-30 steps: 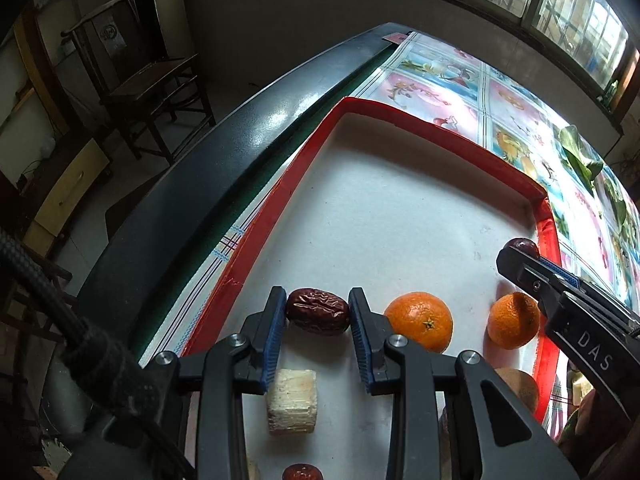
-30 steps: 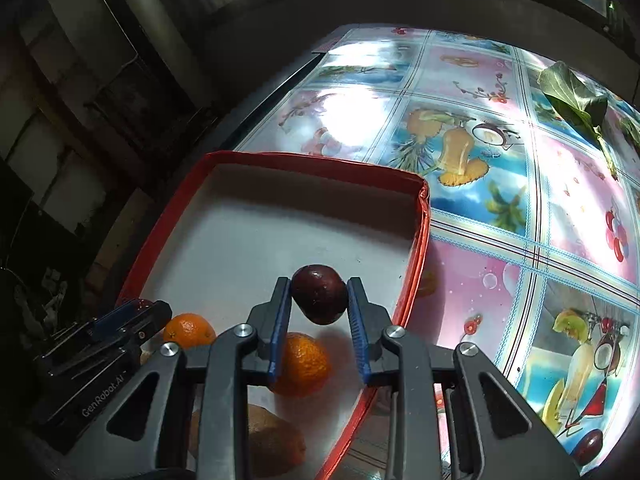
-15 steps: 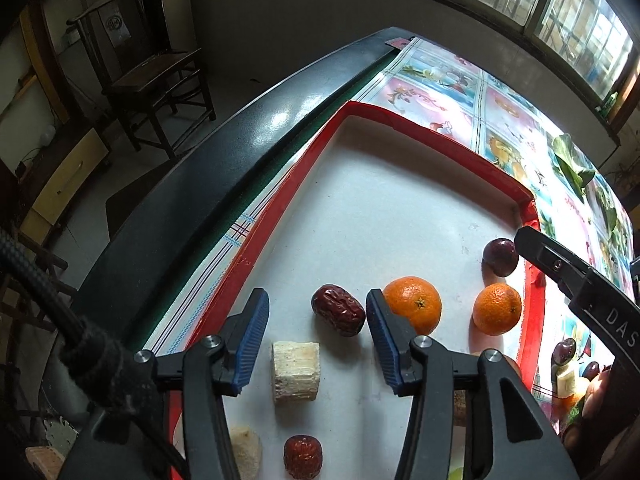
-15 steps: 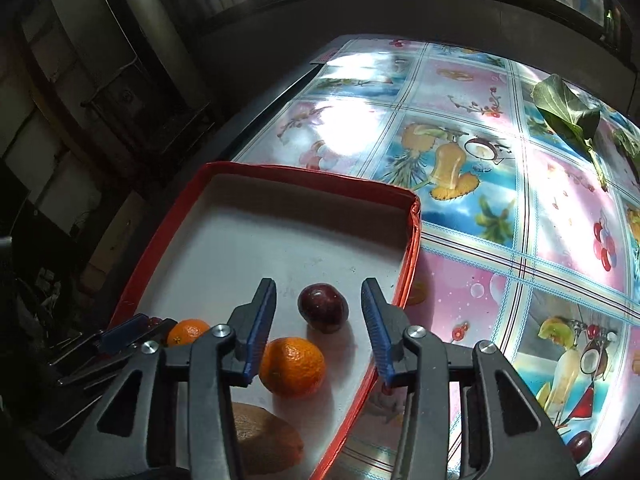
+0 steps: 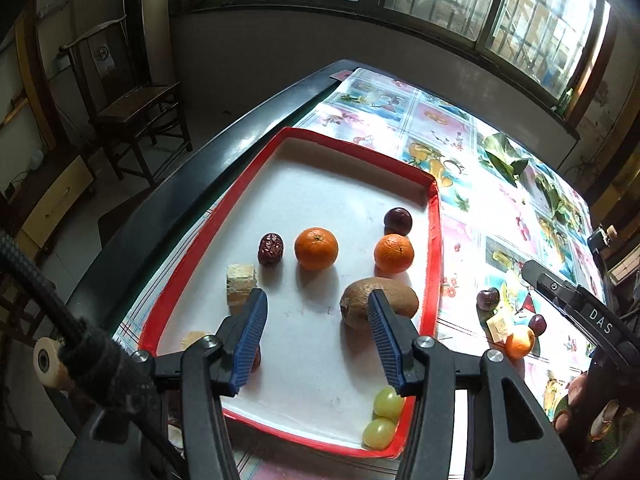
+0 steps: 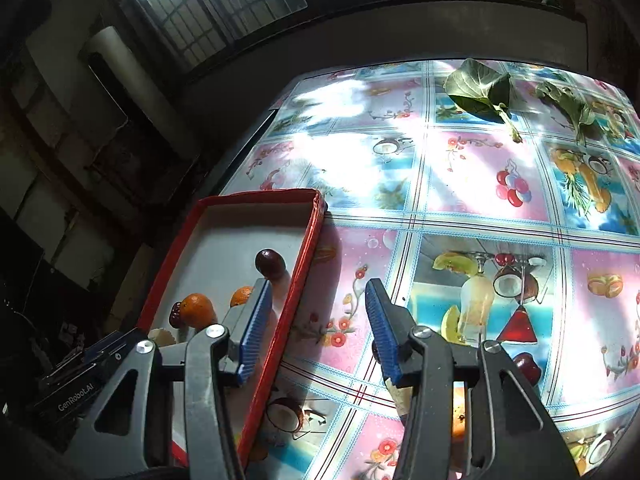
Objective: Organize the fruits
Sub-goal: 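Move the left tool to a white chunk while the right tool reaches another dark red plum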
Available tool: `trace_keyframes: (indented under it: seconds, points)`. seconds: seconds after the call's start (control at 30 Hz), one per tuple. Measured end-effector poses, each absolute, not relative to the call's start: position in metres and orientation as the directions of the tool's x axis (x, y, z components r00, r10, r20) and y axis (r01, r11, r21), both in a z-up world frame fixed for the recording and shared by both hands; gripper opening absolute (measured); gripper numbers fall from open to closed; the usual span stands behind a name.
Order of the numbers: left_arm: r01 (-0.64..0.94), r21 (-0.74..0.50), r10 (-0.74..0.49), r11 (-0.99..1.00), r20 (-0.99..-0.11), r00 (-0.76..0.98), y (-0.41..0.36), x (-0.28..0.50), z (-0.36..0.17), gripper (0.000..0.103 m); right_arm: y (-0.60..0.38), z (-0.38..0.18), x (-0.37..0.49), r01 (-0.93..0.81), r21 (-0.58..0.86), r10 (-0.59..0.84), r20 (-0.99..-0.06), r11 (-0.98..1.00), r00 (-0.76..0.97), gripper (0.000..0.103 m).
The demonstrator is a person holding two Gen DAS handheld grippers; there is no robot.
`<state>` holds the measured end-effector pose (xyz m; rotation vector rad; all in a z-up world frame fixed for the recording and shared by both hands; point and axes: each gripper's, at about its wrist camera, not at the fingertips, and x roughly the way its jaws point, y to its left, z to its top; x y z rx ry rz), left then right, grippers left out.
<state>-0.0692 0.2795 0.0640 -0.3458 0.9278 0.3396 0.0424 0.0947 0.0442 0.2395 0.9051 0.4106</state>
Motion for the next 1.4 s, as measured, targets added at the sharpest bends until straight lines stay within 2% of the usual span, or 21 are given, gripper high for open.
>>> trace_keyframes:
  seconds: [0.43,1.17,1.4]
  points:
    - [-0.277,-0.135,0.036,0.951,-0.843,0.536,0.195,-0.082,0.054,0.054,-0.012,0.028,-0.013,-0.072,0.398,0.359,-0.716,0.915,0.599,0.050]
    - [-0.221,-0.071,0.063,0.973,-0.837,0.543,0.152,-0.092,0.059,0.054,-0.061,0.007,-0.052,-0.017,0.434,0.358,-0.718,0.901,0.597,0.050]
    - [-0.223,-0.022,0.109,0.975,-0.821,0.560,0.147,-0.094,0.062,0.055,-0.062,0.005,-0.054,-0.011,0.435,0.357,-0.723,0.900,0.592,0.050]
